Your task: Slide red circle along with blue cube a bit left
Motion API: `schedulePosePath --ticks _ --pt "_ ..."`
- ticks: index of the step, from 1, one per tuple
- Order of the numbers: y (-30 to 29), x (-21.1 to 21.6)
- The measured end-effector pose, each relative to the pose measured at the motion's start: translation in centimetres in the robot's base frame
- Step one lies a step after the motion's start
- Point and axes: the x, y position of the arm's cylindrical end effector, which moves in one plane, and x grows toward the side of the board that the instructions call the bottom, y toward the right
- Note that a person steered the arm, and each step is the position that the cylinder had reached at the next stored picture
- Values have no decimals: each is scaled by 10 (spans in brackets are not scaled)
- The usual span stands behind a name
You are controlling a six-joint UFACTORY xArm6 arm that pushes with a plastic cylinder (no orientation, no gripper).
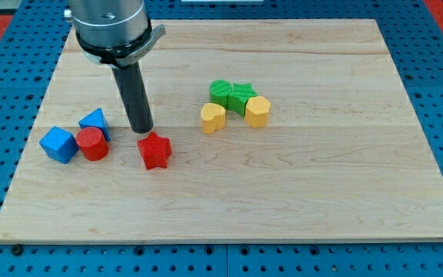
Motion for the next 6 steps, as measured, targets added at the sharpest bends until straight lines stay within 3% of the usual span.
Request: schedulePosePath --ticks 2,4,5,6 --pt "-53 -1" --pt "-20 -19" --pt "-28 21" --pt "-41 27"
